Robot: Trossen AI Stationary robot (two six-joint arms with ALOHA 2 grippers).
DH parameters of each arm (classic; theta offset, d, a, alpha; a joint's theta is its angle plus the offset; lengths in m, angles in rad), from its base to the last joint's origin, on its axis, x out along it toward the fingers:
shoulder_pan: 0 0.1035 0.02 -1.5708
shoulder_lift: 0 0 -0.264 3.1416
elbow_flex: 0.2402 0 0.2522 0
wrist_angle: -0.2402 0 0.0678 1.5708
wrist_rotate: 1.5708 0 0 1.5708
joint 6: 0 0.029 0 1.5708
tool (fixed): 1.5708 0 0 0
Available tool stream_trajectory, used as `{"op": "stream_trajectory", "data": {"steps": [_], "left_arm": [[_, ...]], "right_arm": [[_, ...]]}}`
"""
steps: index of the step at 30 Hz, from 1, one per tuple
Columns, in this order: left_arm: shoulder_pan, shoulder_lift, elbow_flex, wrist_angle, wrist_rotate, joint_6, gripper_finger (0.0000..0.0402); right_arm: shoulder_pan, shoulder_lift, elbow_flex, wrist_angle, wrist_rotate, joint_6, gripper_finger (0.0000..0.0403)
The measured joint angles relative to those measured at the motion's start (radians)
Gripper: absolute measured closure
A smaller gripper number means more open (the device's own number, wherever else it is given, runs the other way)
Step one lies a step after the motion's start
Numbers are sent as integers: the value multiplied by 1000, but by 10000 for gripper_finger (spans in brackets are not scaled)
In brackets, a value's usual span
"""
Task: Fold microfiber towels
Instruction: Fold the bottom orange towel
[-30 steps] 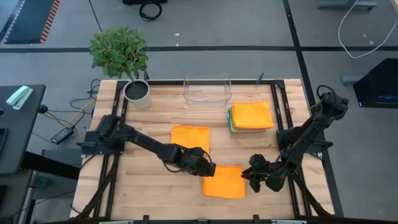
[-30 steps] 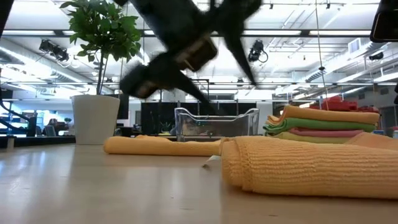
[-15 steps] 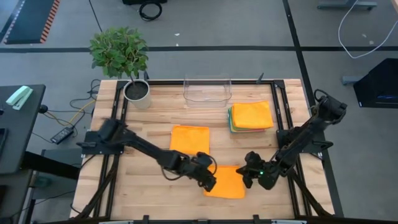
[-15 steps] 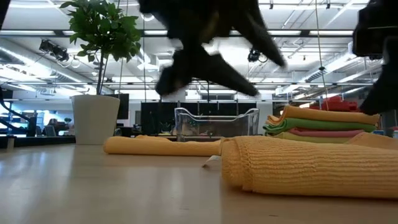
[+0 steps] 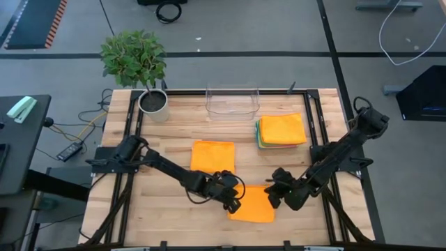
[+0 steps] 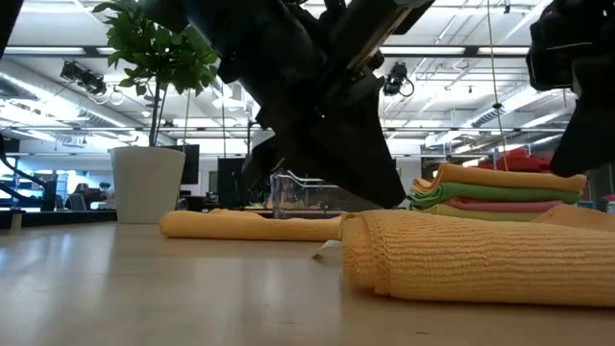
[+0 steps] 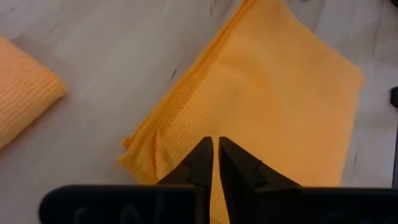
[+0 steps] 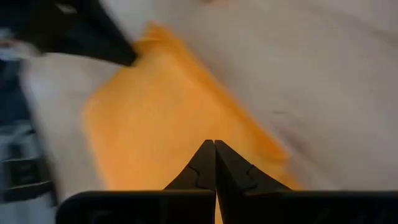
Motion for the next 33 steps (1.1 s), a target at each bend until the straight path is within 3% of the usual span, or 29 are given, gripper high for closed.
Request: {"op": "stream_trajectory", "data": {"steps": [5,10,18,24,33], "left_arm": [[-3,0,1,-2,17,-4,381],[-3,0,0,13,56,-5,393],[-3,0,0,21,61,-10,372],[-1,0,0,23,61,-10,375],[-1,0,0,24,61,-8,392]], "right_arm": [[3,3,71,-260,-24,123,380],[16,3,74,-255,-118,227,325],[49,6,61,-247,-125,285,239],[56,7,36,-150,-113,285,229],[132,67,36,-53,-79,432,233]]}}
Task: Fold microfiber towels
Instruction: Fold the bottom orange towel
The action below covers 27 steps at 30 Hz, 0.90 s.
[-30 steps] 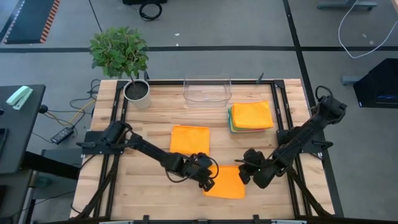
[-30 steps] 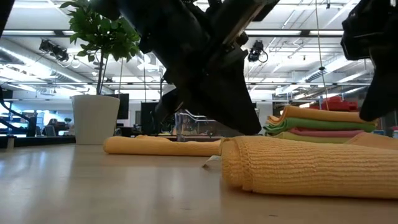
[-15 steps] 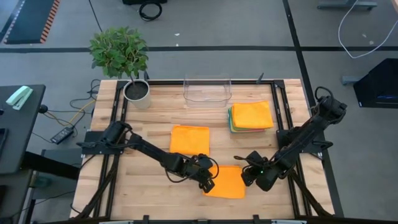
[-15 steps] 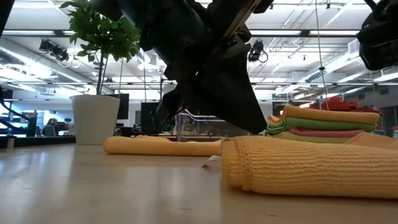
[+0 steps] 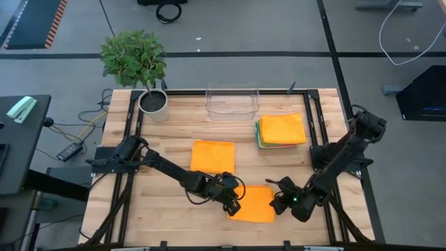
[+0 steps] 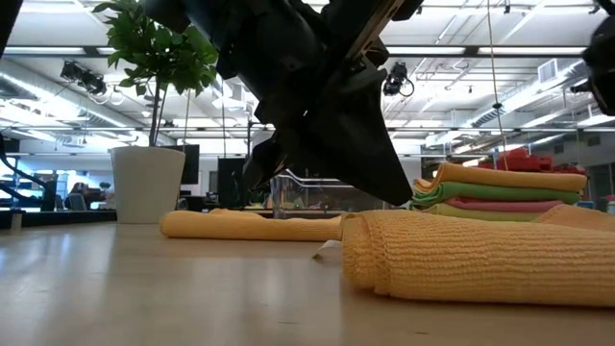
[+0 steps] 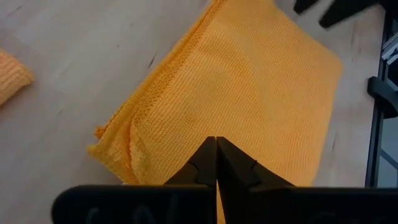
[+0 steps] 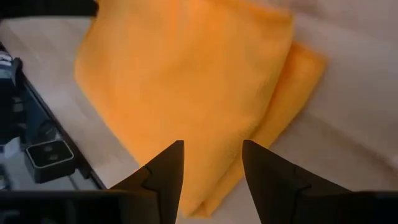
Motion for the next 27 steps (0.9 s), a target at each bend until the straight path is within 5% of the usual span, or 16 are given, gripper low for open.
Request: {"op": "stream_trajectory", "data": {"steps": [14,24,27], "left_arm": [[0,0,0,7,0,3,374],[1,0,0,6,0,22,389],[1,0,0,6,0,38,379]], "right_arm": [[23,90,37,51,-1,59,240],[21,90,37,52,-1,71,389],[27,86,37,66,-1,79,396]]}}
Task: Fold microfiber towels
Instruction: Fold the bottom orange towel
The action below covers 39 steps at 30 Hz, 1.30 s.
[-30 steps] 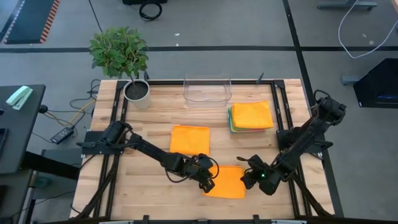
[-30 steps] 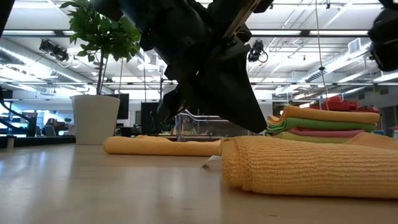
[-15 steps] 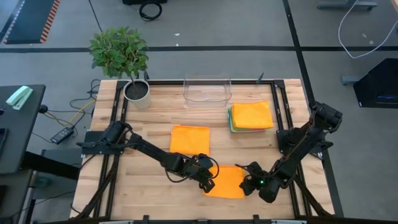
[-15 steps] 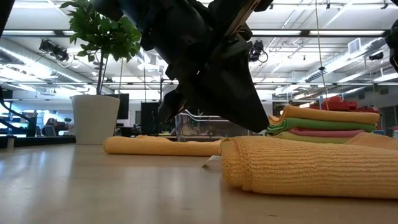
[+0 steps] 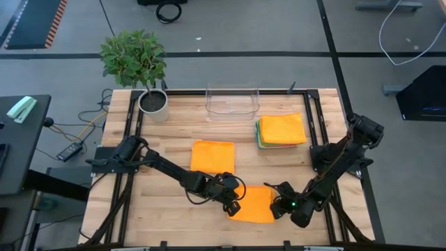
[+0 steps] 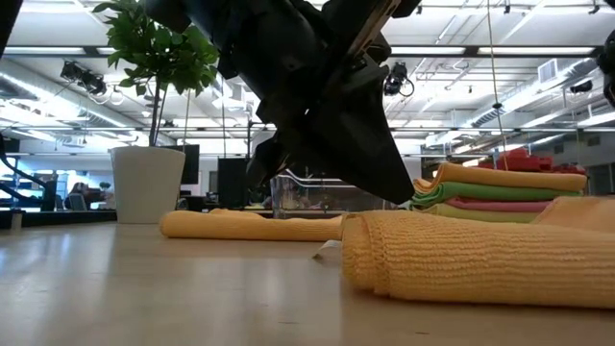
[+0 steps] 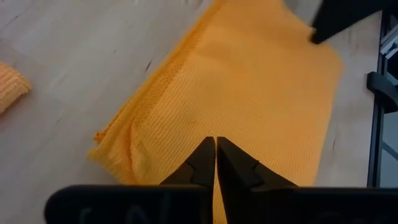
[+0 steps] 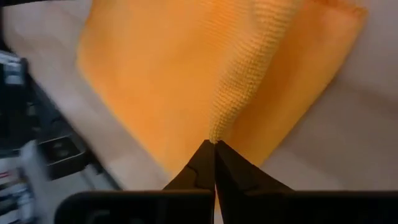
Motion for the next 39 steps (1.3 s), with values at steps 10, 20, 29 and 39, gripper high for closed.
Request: {"op": "stream_trajectory", "data": {"steps": [10,20,29,39], "left_arm": [[0,-1,0,1,-1,21,389],[1,-1,0,1,-1,29,375],[1,-1,0,1,-3,29,382],[5,7,0,21,-23,52,389]], "right_arm": [[44,-5,40,5,-23,99,398],[43,-5,121,-134,-34,75,396],[44,-10,118,-144,-125,77,331],[6,-84,118,-290,7,26,301]]}}
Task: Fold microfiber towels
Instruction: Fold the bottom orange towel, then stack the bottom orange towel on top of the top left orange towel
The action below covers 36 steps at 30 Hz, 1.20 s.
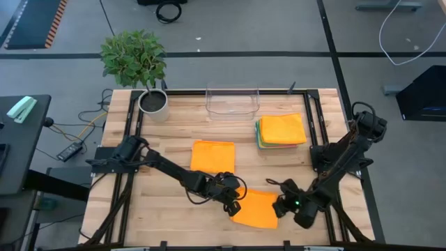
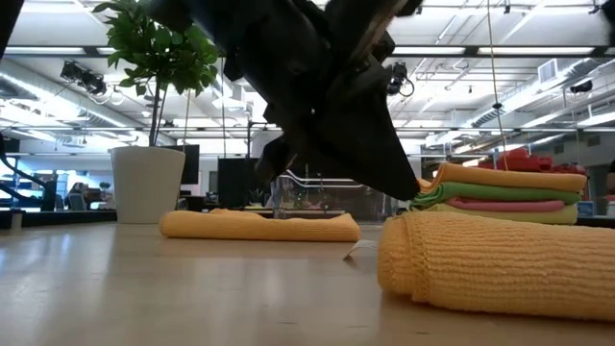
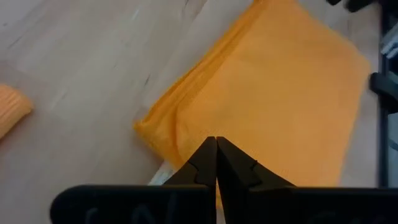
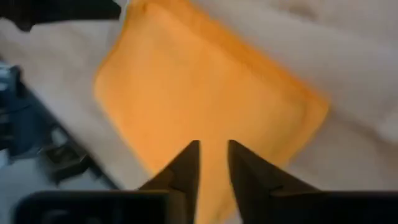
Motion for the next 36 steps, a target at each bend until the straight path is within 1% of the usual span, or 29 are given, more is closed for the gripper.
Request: {"op": "stream_trajectory", "data": {"steps": [3,4,5,9,14,18,21,23,25,26,27,29,31,33,36], "left_arm": [[12,13,0,0,0,2,392],[16,19,2,11,0,2,394],[21,22,1,2,1,4,395],[44,41,1,-8,3,4,392],[77,56,0,-22,6,-8,390],[99,57,0,-9,9,-1,396],[114,6,-3,-25,23,25,384],[119,-58,1,-27,23,46,373],[119,-113,3,-62,21,44,367],[116,-135,3,-94,24,22,365],[109,-151,1,-132,30,-32,363],[92,-174,0,-175,78,-143,358],[70,-180,2,-167,142,-172,346],[45,-173,-4,-168,148,-194,323],[33,-144,-25,-152,143,-256,275]], "right_arm": [[-57,41,0,12,-3,-91,368],[-73,55,0,17,-3,-121,385],[-87,67,0,28,-7,-146,392],[-129,97,0,11,-87,-187,395],[-131,113,-3,-68,-133,-183,396],[-131,114,-24,-83,-131,-191,397],[-131,68,-20,-120,-108,-221,397],[-131,18,-9,-140,-94,-228,397],[-122,-36,2,-155,-85,-220,397],[-111,-57,3,-152,-83,-202,396],[-97,-73,3,-145,-80,-166,394],[-53,-82,3,-138,-59,-86,385],[-9,-72,3,-139,-56,-19,371],[27,-51,3,-148,-56,51,349],[51,-22,3,-147,-36,122,304]]}}
